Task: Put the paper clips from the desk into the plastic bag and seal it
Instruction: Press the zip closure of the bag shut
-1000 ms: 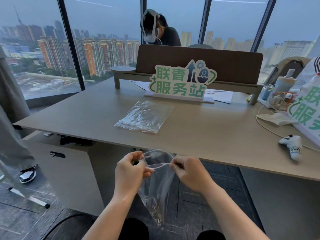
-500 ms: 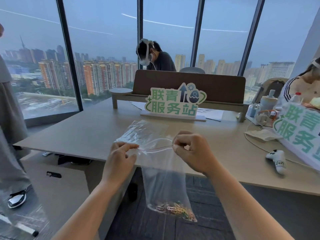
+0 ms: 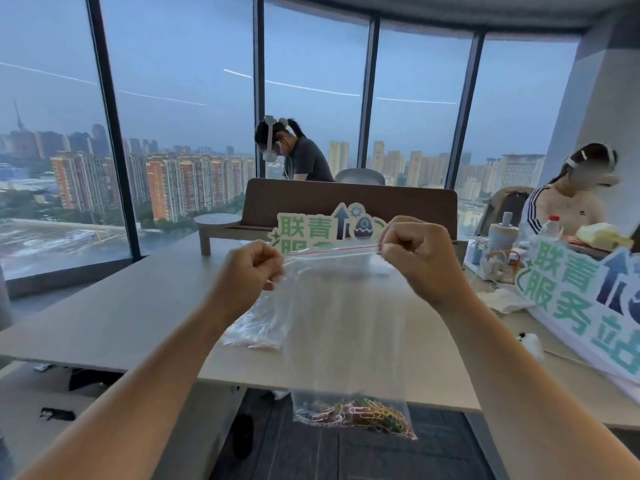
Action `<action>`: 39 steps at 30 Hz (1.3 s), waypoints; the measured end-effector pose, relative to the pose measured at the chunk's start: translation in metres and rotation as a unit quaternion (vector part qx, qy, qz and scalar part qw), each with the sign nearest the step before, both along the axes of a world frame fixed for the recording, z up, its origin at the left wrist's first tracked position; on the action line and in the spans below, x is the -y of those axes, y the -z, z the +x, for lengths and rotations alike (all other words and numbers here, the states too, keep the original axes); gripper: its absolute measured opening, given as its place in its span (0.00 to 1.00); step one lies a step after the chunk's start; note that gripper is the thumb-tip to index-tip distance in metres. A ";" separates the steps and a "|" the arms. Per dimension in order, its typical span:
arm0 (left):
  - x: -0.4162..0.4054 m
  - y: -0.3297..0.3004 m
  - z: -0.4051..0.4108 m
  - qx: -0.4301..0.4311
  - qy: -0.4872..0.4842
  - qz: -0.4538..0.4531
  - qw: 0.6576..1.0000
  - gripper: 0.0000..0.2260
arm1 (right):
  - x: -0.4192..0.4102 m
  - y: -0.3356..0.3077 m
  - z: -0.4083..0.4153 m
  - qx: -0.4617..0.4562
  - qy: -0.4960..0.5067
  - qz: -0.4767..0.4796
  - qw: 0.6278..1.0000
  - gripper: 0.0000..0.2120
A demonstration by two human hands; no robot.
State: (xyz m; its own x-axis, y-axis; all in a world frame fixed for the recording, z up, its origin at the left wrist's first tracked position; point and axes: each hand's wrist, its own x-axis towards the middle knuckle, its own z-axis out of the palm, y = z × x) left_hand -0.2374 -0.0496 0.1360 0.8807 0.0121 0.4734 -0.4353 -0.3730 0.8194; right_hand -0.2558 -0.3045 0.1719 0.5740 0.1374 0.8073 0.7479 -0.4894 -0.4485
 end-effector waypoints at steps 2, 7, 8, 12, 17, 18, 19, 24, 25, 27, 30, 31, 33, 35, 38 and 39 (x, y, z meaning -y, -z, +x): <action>0.006 -0.011 0.008 0.020 0.008 -0.015 1.000 0.08 | 0.009 -0.006 0.005 -0.004 0.011 0.011 1.000 0.06; 0.026 -0.031 0.028 0.058 0.015 -0.053 0.997 0.06 | 0.033 -0.013 0.020 -0.003 0.047 0.004 0.999 0.09; 0.031 -0.033 0.032 0.061 0.019 -0.068 0.996 0.04 | 0.038 -0.013 0.023 -0.002 0.053 0.004 0.999 0.10; 0.049 -0.030 0.054 0.062 0.020 -0.119 0.991 0.06 | 0.056 -0.008 0.039 0.003 0.082 -0.002 0.997 0.12; 0.070 -0.009 0.081 0.042 0.023 -0.137 0.989 0.09 | 0.069 0.013 0.064 -0.032 0.164 -0.023 0.986 0.11; 0.073 -0.005 0.085 0.040 0.024 -0.136 0.990 0.10 | 0.070 0.017 0.068 -0.046 0.188 -0.036 0.980 0.10; 0.075 -0.003 0.087 0.041 0.023 -0.136 0.990 0.10 | 0.069 0.019 0.071 -0.055 0.207 -0.050 0.976 0.09; 0.081 -0.001 0.093 0.055 0.022 -0.118 0.991 0.11 | 0.037 0.006 0.072 -0.030 0.237 -0.148 0.960 0.11; 0.082 -0.002 0.093 0.056 0.026 -0.113 0.992 0.12 | 0.025 -0.001 0.071 -0.031 0.225 -0.181 0.957 0.14; 0.084 -0.003 0.093 0.060 0.040 -0.111 0.991 0.13 | 0.005 -0.011 0.075 -0.037 0.208 -0.247 0.946 0.19; 0.084 -0.004 0.093 0.067 0.053 -0.106 0.991 0.13 | -0.013 -0.017 0.087 -0.061 0.196 -0.287 0.936 0.16; 0.083 -0.004 0.093 0.068 0.054 -0.103 0.991 0.13 | -0.016 -0.018 0.089 -0.073 0.191 -0.286 0.936 0.14; 0.083 -0.003 0.094 0.069 0.056 -0.103 0.991 0.14 | -0.019 -0.021 0.092 -0.098 0.180 -0.280 0.938 0.09; 0.081 0.000 0.095 0.068 0.058 -0.109 0.990 0.14 | -0.019 -0.022 0.093 -0.121 0.171 -0.278 0.938 0.07; 0.080 0.006 0.097 0.052 0.058 -0.120 0.990 0.13 | -0.020 -0.020 0.093 -0.137 0.167 -0.286 0.934 0.06; 0.080 0.008 0.098 0.040 0.060 -0.126 0.989 0.12 | -0.019 -0.019 0.094 -0.138 0.166 -0.287 0.933 0.06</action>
State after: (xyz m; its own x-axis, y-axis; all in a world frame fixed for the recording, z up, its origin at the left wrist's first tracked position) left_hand -0.1399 -0.1295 0.1280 0.8432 0.0357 0.5364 -0.5308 -0.1024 0.8413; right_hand -0.1621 -0.2850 0.1907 0.8371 0.2793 0.4703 0.4075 -0.8921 -0.1954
